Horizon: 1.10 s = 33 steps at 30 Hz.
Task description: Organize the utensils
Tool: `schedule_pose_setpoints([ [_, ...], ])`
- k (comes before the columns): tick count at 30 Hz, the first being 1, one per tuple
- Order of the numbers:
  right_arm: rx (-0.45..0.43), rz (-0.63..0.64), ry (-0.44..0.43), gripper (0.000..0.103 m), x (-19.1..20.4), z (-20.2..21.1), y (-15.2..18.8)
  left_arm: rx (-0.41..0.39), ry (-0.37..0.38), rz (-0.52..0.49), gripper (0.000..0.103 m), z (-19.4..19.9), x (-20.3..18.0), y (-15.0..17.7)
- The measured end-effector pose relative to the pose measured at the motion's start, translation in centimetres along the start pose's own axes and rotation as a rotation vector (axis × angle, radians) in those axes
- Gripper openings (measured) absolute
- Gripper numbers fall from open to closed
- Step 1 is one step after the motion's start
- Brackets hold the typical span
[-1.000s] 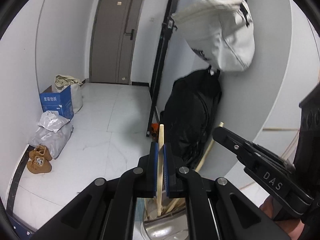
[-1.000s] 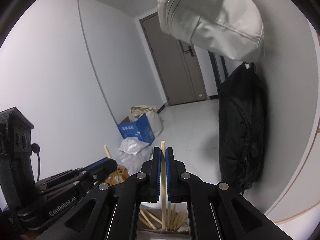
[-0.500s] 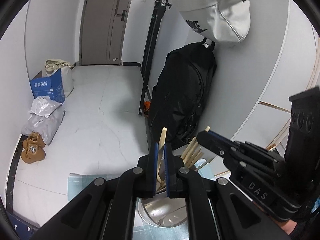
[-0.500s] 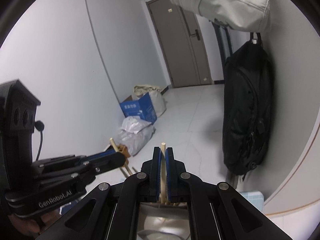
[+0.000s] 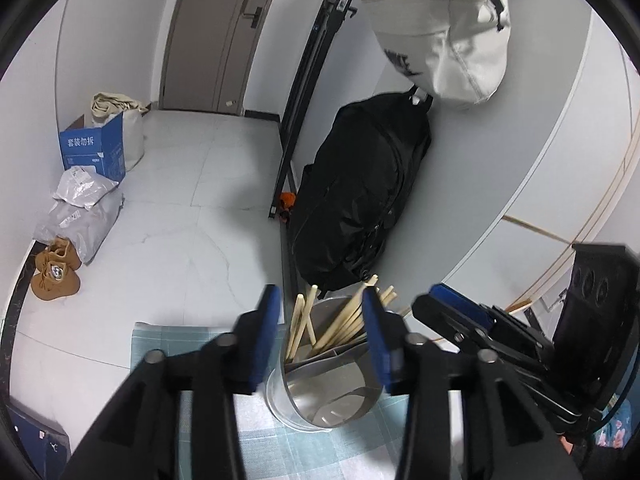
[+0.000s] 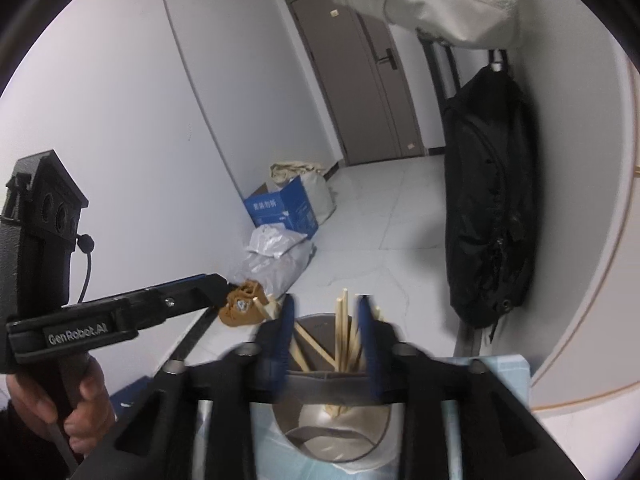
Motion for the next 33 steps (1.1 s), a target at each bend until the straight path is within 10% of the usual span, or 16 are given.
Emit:
schedule_pose_setpoints([
  [18, -0.162, 0.006, 0.050, 0.079, 2.0, 9.2, 2.9, -0.140, -0.189, -0.004, 0.080, 5.5, -1.6, 3.4],
  [33, -0.257, 0.084, 0.065, 0.101, 4.1, 12.1, 7.5, -0.243, -0.298, -0.057, 0.090, 7.4, -2.0, 8.6],
])
Point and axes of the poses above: each gripper's, at about its wrist camera, not at the fingertips, and z roughly against the way its jaws point, x to its left, y to its underside, the point moved 2 cm from there along -z, roughly the way its jaws point, and after that the axes turned 5 degrees about -y, right-handed, at the moved point
